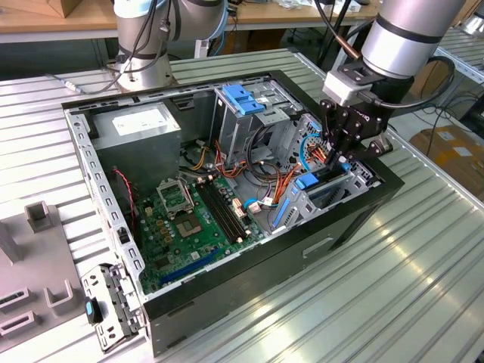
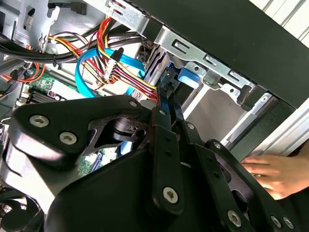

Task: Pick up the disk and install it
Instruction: 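Insert the first disk wire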

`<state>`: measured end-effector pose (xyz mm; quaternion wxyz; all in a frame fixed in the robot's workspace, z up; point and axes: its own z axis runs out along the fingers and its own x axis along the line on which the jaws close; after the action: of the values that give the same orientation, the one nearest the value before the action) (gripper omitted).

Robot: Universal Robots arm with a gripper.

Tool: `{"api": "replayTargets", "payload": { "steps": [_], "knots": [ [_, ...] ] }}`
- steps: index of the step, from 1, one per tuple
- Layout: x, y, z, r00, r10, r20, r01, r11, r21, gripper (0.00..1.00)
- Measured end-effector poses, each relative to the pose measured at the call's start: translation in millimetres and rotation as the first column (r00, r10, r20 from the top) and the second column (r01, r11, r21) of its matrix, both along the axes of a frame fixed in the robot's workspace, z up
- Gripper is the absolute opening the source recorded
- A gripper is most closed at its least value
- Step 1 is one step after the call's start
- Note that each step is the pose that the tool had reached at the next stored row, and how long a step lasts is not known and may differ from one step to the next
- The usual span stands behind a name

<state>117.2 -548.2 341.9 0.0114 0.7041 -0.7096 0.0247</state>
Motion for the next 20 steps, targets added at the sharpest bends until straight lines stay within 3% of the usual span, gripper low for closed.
{"api": "replayTargets", "payload": {
  "steps": [1, 2, 4, 7, 11, 20],
  "knots": [
    [0.0, 0.0, 0.8, 1.0000, 0.000, 0.0001, 0.000, 1.0000, -0.0001, 0.17],
    [0.0, 0.0, 2.4, 1.0000, 0.000, 0.0001, 0.000, 1.0000, 0.0000, 0.24],
    [0.0, 0.0, 7.1, 1.0000, 0.000, 0.0001, 0.000, 1.0000, -0.0002, 0.24],
    [0.0, 0.0, 7.3, 1.0000, 0.000, 0.0001, 0.000, 1.0000, 0.0002, 0.24],
    [0.0, 0.0, 7.7, 1.0000, 0.000, 0.0001, 0.000, 1.0000, 0.0000, 0.11],
    [0.0, 0.0, 8.2, 1.0000, 0.000, 0.0001, 0.000, 1.0000, -0.0001, 0.11]
  ]
}}
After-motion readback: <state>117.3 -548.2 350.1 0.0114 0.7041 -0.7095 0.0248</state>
